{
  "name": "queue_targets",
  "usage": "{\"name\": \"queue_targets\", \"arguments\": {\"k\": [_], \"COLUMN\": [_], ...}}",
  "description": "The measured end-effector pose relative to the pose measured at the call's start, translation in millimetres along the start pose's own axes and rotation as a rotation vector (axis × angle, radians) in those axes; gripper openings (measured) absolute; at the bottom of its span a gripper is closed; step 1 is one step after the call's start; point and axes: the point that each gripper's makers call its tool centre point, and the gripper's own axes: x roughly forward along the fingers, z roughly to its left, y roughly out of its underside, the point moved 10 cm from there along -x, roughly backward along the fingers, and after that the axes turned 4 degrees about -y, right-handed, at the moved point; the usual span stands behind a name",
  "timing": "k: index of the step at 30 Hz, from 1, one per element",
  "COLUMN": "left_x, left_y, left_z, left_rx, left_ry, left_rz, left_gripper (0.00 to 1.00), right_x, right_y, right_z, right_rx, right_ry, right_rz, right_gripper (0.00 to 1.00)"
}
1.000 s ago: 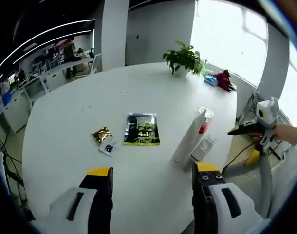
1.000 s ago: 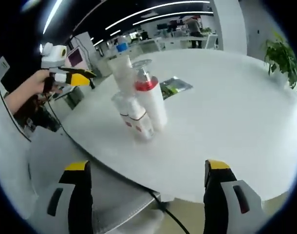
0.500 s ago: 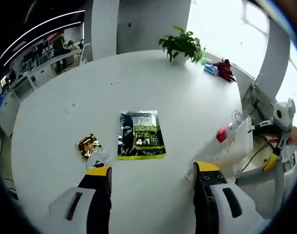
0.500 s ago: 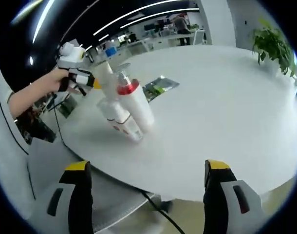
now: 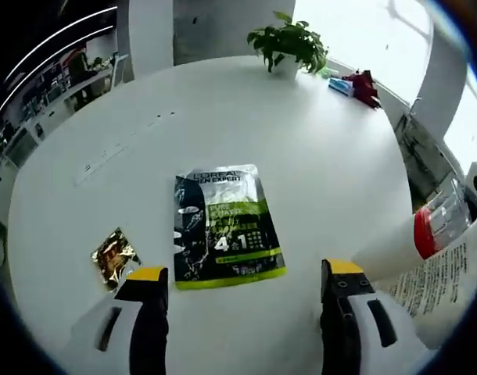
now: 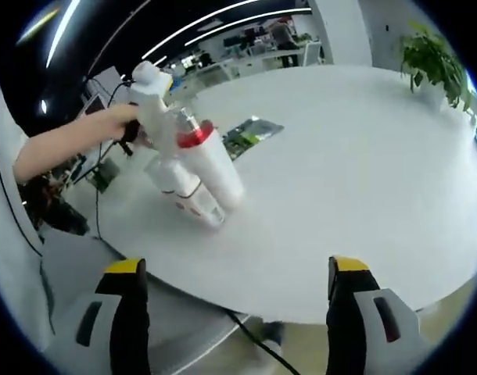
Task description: Arrange the skincare products in the storage area until every visible bottle or jar stands upright without overlapping.
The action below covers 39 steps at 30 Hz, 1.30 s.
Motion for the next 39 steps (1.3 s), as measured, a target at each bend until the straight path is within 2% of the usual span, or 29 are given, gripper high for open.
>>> {"name": "queue_targets", "arguments": {"k": [6, 10, 14, 20, 21, 23, 24, 26, 28, 29, 30, 31, 32, 33, 34, 35, 37, 38, 39], "left_x": [20.2, 35.5, 39.3, 55.8, 56.0, 58.1, 57.8, 57.4, 56.1, 52.6, 49.8, 48.8, 46.6, 50.2, 47.0, 50.6, 55.1, 45.4, 45.5], "left_y": [-4.0, -6.9, -12.1, -21.4, -22.5, -24.8, -23.5, -26.5, -27.8, -29.7, -31.9, -31.1, -26.8, -19.8, -17.7, -20.8, -24.1, -21.6, -20.4], "left_z": [-6.0, 1.0, 2.9, 4.7, 4.6, 8.3, 11.2, 7.9, 7.4, 6.4, 6.4, 7.8, 3.9, 5.2, 3.2, 8.5, 17.5, 2.2, 2.8], "left_rx": [-0.009, 0.016, 0.013, 0.031, 0.008, 0.049, 0.072, 0.051, 0.067, 0.063, 0.056, 0.066, 0.051, 0.048, 0.035, 0.03, 0.087, 0.096, 0.047], "left_ry": [-0.012, -0.026, -0.044, -0.066, -0.065, -0.095, -0.118, -0.093, -0.082, -0.069, -0.065, -0.06, -0.024, -0.127, -0.061, -0.057, -0.06, -0.062, -0.099], "left_rz": [0.018, 0.035, 0.05, 0.066, 0.073, 0.069, 0.094, 0.073, 0.062, 0.051, 0.035, 0.046, 0.074, 0.084, 0.059, 0.061, 0.065, 0.063, 0.064], "left_gripper": [0.72, 0.72, 0.73, 0.71, 0.69, 0.64, 0.6, 0.59, 0.5, 0.43, 0.29, 0.11, 0.09, 0.04, 0.04, 0.04, 0.04, 0.04, 0.04], "right_x": [2.4, 2.3, 4.3, 7.7, 7.6, 6.8, 6.0, 3.7, 3.4, 3.4, 3.5, 3.7, 3.7, 3.4, 2.8, 2.2, 1.3, 0.4, -0.2], "right_y": [7.7, 11.0, 11.2, 12.7, 12.8, 14.2, 14.5, 14.6, 14.9, 15.0, 15.0, 14.8, 14.5, 13.9, 12.8, 11.9, 11.8, 12.9, 13.6], "right_z": [-2.3, -5.3, -5.8, -4.0, -3.9, -5.2, -6.0, -7.5, -7.8, -8.0, -7.8, -7.3, -6.9, -6.2, -5.1, -4.4, -3.4, -1.8, -0.9], "right_rx": [0.011, 0.024, 0.032, 0.04, 0.038, 0.04, 0.042, 0.052, 0.053, 0.052, 0.051, 0.051, 0.05, 0.049, 0.046, 0.044, 0.047, 0.049, 0.047], "right_ry": [-0.002, 0.005, 0.007, 0.001, 0.001, 0.004, 0.007, 0.013, 0.016, 0.017, 0.017, 0.016, 0.014, 0.014, 0.013, 0.015, 0.017, 0.016, 0.016], "right_rz": [0.021, 0.027, 0.024, 0.028, 0.03, 0.034, 0.034, 0.025, 0.023, 0.024, 0.026, 0.027, 0.027, 0.026, 0.022, 0.018, 0.008, 0.007, 0.008], "right_gripper": [0.95, 0.95, 0.95, 0.94, 0.94, 0.94, 0.94, 0.94, 0.94, 0.94, 0.94, 0.94, 0.94, 0.94, 0.94, 0.94, 0.94, 0.94, 0.94]}}
